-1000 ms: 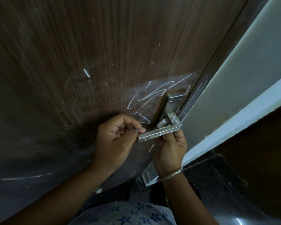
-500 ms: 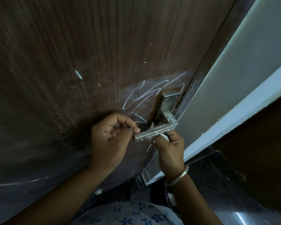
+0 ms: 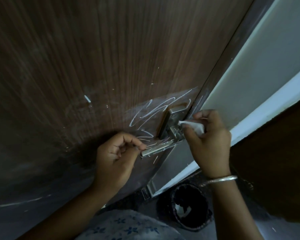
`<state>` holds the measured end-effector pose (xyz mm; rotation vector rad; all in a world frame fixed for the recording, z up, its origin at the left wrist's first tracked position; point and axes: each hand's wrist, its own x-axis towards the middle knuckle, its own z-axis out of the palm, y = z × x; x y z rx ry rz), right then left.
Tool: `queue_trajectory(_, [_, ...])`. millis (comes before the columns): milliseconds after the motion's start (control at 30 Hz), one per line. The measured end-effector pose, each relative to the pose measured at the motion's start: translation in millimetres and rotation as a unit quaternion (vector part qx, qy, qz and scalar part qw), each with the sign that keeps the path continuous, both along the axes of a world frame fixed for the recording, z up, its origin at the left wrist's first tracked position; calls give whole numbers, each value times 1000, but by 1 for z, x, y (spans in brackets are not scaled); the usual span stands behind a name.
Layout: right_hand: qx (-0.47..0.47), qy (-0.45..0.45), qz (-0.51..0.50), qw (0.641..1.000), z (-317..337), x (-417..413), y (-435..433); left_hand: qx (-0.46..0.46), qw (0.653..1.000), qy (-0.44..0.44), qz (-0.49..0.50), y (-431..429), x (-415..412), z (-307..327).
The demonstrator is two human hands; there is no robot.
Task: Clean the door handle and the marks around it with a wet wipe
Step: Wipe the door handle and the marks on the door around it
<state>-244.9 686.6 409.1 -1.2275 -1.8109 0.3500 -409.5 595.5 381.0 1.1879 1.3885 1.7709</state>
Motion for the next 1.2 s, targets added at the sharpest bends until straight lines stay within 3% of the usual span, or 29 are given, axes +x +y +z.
queue_trajectory(200, [-18, -89, -13, 996, 1, -20, -2, -2, 999, 37, 0, -13, -5, -5])
queue_trajectory(367, [-6, -164, 37, 986, 5, -19, -10, 1, 998, 60, -13, -17, -13, -1])
queue_trajectory(833, [-22, -156, 17, 987, 10, -14, -2, 16, 998, 55, -11, -22, -10, -4])
queue_trajectory(1200, [-11, -202, 70, 977, 17, -10, 0, 12, 1000, 27, 9, -20, -9, -6])
